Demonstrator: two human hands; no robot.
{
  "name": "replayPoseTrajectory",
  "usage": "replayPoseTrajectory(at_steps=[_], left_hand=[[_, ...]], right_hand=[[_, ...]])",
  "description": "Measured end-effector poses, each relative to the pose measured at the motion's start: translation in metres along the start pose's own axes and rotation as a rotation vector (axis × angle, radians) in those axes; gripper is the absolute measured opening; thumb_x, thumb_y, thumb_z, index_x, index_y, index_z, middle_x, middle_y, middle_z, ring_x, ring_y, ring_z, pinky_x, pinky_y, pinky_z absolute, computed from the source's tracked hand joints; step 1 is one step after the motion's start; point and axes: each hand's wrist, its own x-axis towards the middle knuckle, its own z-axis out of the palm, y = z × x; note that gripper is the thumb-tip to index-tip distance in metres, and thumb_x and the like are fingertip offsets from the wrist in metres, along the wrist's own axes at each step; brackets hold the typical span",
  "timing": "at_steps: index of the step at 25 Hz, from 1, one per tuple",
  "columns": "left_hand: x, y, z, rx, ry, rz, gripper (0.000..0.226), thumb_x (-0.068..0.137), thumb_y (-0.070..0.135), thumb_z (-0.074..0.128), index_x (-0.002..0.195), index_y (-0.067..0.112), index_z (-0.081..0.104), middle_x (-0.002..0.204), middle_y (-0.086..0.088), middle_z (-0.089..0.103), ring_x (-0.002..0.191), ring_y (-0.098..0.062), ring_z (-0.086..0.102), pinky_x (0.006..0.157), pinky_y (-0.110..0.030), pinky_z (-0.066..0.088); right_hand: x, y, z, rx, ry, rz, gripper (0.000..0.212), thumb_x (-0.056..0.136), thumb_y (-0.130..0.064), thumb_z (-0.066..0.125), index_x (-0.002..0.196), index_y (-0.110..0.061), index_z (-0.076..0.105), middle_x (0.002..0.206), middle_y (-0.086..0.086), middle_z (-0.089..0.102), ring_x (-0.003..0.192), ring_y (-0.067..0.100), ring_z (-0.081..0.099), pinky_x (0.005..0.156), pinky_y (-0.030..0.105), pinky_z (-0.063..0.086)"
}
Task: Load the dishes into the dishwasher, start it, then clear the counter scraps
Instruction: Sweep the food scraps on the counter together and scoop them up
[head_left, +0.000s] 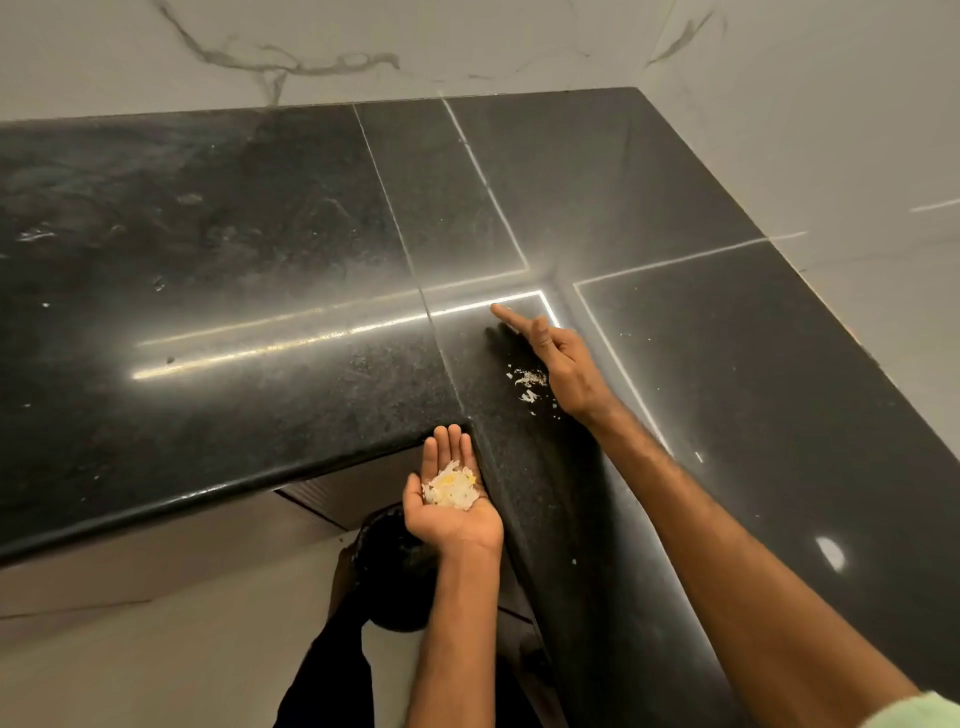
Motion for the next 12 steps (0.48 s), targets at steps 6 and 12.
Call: replayPoseTrajectory(at_steps=[6,12], left_hand=[[0.006,-0.003,0.001,0.038,-0.001,0.052,0.066,0.102,0.029,0.025,0.069,0.004,0.078,0.086,-0.014,0.075,0.081,-0.028,0.074,0.081,-0.037,0.054],[0.001,-0.003,0.001,-0.125,0.13,-0.012,0.048,0.103,0.025,0.024,0.091,-0.001,0.063,0.08,-0.016,0.073,0.087,-0.03,0.067,0.083,-0.04,0.052]], right_hand=[[-0.022,-0.005,0.019,-0.189,-0.213,-0.096,0.047,0.108,-0.032,0.026,0.148,-0.016,0.045,0.153,-0.002,0.043,0.145,0.007,0.033,0.122,0.036,0.026],[-0.053,-0.015,0.044,-0.077,-0.214,-0.102,0.047,0.108,-0.026,0.026,0.148,-0.01,0.044,0.153,0.002,0.043,0.146,0.01,0.032,0.121,0.043,0.028]])
